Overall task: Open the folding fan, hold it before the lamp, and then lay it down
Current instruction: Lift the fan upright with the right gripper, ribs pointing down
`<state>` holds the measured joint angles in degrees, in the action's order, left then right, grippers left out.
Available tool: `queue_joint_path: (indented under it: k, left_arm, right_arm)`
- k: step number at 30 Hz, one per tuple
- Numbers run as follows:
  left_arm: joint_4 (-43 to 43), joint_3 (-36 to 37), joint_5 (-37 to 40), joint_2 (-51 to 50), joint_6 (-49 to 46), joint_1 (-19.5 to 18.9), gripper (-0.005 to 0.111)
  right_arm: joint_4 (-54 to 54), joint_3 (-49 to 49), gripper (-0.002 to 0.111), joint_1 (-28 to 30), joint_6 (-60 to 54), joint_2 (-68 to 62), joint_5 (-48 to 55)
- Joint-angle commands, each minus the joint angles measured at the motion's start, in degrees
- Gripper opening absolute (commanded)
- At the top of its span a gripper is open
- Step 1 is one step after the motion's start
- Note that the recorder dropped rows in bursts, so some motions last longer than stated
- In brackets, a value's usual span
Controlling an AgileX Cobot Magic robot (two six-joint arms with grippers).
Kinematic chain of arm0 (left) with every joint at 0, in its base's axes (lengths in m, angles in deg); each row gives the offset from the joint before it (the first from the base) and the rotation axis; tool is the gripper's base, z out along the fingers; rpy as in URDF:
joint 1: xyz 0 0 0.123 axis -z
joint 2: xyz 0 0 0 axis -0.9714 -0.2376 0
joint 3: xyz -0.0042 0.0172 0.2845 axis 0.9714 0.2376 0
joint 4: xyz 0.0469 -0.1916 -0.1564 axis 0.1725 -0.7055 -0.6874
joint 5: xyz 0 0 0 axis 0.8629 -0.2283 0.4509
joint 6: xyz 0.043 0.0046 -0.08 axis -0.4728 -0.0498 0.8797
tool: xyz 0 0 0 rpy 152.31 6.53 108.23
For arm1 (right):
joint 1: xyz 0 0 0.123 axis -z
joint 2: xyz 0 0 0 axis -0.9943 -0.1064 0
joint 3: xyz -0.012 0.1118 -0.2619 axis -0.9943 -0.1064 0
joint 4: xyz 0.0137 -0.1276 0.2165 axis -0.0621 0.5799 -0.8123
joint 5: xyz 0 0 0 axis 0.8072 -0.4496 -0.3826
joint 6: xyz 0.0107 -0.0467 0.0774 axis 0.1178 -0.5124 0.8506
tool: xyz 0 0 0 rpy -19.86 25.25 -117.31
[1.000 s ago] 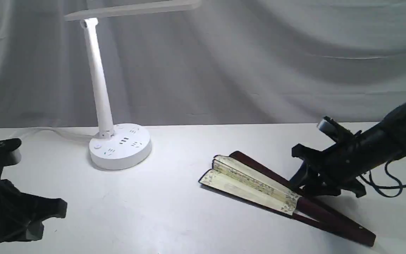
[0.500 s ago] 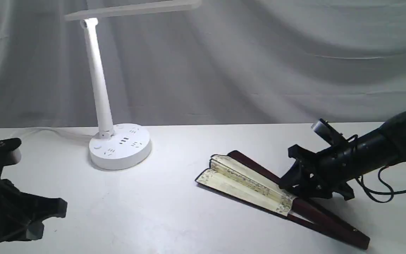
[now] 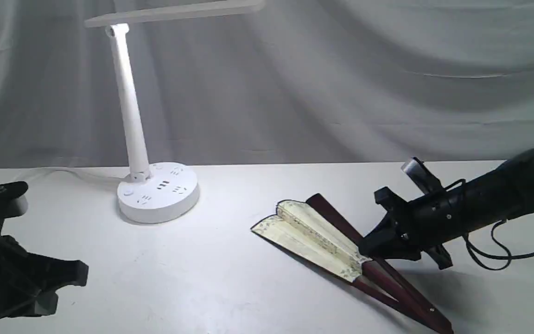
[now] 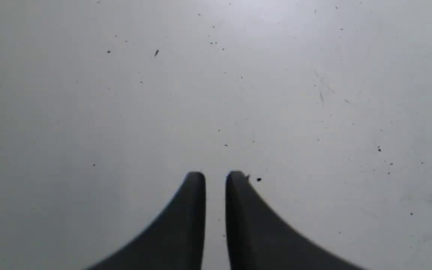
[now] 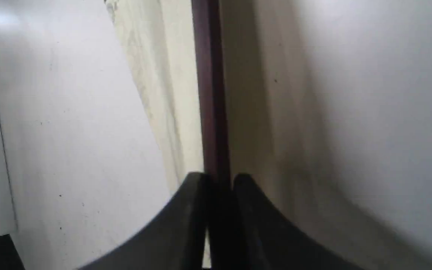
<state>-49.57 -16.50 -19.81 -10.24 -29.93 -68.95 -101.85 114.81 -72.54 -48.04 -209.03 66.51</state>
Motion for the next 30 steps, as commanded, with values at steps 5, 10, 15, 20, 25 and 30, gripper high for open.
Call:
queue_joint_path:
  k: [5,10,15,20,25,30]
  left_arm:
    - [-0.7,-0.2,-1.1,0.0,0.1,0.3,0.009]
    - [-0.7,-0.2,-1.3,0.0,0.1,0.3,0.009]
    - [-0.7,-0.2,-1.3,0.0,0.1,0.3,0.009]
    - [-0.7,-0.2,-1.3,0.0,0.1,0.3,0.009]
    - [-0.7,-0.2,-1.3,0.0,0.1,0.3,0.009]
    - [-0.2,-0.2,-1.3,0.0,0.1,0.3,0.009]
  right_arm:
    - [-5.4,-0.1,0.006,0.0,-1.9,0.1,4.8]
    - [-12.8,-0.1,0.006,0.0,-3.1,0.1,8.1]
    - [-18.6,-0.1,0.006,0.0,-3.5,0.1,8.9]
    - [-25.1,-0.1,0.006,0.0,-4.6,0.1,8.9]
    - [-27.3,-0.1,0.006,0.0,-3.9,0.1,8.9]
    - [-30.6,-0.1,0.006,0.0,-2.1,0.1,8.9]
